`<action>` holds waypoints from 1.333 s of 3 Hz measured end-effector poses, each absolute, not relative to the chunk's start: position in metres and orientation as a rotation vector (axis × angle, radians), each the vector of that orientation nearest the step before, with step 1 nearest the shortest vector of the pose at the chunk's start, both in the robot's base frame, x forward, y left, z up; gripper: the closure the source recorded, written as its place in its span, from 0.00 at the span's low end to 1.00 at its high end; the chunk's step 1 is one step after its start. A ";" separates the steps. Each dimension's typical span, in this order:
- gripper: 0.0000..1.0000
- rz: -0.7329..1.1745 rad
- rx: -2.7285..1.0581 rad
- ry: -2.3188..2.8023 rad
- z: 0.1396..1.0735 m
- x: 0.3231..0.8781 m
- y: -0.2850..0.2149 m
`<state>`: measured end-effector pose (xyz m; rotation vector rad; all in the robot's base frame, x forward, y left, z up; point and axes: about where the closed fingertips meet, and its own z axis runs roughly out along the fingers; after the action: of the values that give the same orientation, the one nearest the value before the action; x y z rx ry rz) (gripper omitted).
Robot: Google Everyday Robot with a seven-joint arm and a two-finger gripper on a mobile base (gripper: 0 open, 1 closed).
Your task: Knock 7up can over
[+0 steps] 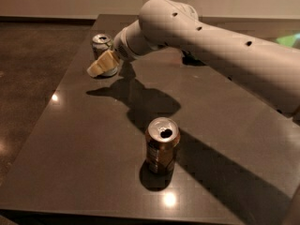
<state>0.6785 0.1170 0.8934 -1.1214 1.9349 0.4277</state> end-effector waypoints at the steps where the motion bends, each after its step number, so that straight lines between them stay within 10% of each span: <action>1: 0.00 0.450 -1.119 1.913 0.894 0.689 0.126; 2: 0.00 0.469 -1.118 1.897 0.894 0.696 0.134; 4: 0.54 0.491 -1.108 1.884 0.896 0.700 0.143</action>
Offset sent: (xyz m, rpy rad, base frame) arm 0.0288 0.0230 0.0013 0.0659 -0.0197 0.0298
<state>0.6997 0.1435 0.8958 -1.1084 1.8840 0.4905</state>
